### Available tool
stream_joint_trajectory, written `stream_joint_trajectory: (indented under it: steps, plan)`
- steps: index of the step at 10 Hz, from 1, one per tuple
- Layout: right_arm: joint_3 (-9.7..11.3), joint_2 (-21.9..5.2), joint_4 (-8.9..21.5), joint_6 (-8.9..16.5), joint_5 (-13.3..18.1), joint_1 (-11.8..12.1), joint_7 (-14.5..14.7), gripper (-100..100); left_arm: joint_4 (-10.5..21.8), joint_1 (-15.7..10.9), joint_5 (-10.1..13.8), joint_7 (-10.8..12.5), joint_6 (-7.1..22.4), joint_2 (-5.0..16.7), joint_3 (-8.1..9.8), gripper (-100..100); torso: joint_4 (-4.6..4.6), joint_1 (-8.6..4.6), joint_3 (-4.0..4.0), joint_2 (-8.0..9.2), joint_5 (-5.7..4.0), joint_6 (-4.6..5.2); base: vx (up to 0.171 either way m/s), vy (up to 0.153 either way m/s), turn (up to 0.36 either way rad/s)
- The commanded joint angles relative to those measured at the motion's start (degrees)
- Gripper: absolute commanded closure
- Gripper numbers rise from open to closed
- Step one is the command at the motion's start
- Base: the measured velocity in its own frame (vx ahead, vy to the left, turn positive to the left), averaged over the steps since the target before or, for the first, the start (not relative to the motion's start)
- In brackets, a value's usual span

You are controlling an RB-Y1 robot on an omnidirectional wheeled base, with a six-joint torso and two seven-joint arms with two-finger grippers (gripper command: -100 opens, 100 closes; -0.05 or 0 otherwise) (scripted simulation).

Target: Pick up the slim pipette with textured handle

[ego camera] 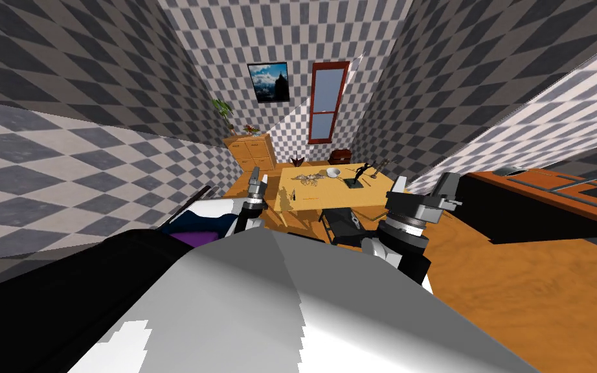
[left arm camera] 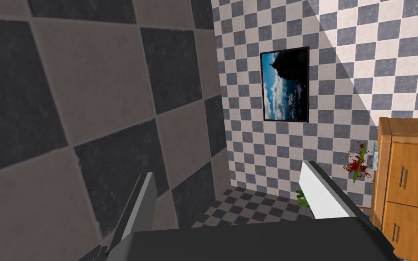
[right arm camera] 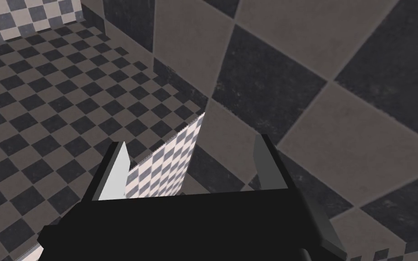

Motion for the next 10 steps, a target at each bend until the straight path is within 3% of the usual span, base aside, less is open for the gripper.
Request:
stream_joint_trajectory:
  steps: [1, 10]
  plan:
    - [0.00, 0.00, 0.00, 0.00, 0.00, 0.00, 0.00, 0, 1.09, 0.45, 1.72, -0.51, 2.86, 0.71, 0.79, -100, 0.00, 0.00, 0.00, 0.00, 0.00, 0.00, -0.099, 0.002, -0.343]
    - [0.00, 0.00, 0.00, 0.00, 0.00, 0.01, 0.00, 0, 5.05, 1.60, 6.39, -2.40, 13.97, 2.35, 2.28, -100, -0.03, 0.02, -0.09, -0.16, 0.00, -0.01, -0.045, -0.006, -0.175]
